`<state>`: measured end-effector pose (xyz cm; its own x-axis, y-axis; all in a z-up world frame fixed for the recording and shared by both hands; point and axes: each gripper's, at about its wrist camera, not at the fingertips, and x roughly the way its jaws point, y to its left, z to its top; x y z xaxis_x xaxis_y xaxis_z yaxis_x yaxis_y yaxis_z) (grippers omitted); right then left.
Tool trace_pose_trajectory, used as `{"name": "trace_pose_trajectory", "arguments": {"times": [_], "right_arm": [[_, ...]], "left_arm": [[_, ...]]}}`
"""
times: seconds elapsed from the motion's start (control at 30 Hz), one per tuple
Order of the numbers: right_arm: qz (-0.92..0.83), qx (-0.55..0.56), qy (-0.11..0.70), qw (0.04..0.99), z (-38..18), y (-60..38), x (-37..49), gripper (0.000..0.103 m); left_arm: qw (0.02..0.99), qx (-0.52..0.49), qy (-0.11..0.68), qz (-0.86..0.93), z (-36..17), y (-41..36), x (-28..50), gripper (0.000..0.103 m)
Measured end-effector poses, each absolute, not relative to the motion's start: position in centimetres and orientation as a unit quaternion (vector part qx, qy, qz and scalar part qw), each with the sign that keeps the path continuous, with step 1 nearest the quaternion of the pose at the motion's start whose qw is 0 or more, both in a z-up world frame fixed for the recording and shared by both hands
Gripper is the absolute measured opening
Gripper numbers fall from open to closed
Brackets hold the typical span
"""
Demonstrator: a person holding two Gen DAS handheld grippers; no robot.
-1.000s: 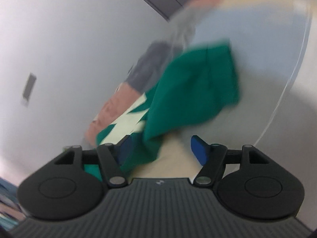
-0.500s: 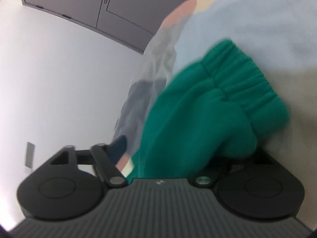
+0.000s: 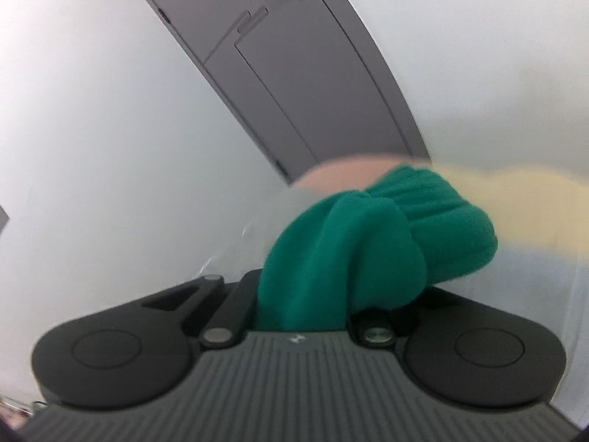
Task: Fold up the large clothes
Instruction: 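Lay the sleeve across the hoodie front and open the right tool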
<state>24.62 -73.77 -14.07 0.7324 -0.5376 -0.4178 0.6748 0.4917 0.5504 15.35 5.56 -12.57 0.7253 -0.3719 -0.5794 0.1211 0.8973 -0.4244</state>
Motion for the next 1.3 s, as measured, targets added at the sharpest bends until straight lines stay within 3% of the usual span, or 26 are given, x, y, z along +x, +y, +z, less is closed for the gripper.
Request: {"name": "trace_pose_trajectory", "arguments": {"times": [0.2, 0.47, 0.7, 0.9, 1.1, 1.3], "right_arm": [[-0.364, 0.31, 0.119, 0.87, -14.4, -75.1, 26.9, 0.005], [-0.303, 0.213, 0.087, 0.925, -7.4, -69.6, 25.6, 0.006], [-0.233, 0.062, 0.042, 0.97, 3.4, -57.5, 23.8, 0.006], [-0.143, -0.037, 0.004, 0.989, 8.0, -43.7, 21.6, 0.009], [-0.044, -0.115, 0.003, 0.992, 8.3, -31.9, 21.2, 0.009], [0.026, -0.143, 0.037, 0.989, 3.1, -22.1, 20.1, 0.009]], "left_arm": [[0.91, -0.127, 0.378, -0.115, -13.2, 4.2, 16.2, 0.071], [0.905, -0.137, 0.387, -0.113, -11.9, 5.0, 16.5, 0.071], [0.911, -0.145, 0.367, -0.121, -9.0, 7.3, 14.1, 0.071], [0.918, -0.161, 0.346, -0.107, -7.7, 9.9, 13.1, 0.071], [0.924, -0.187, 0.323, -0.083, -6.5, 13.2, 12.7, 0.071], [0.914, -0.255, 0.304, -0.08, -5.5, 17.4, 12.4, 0.071]]}}
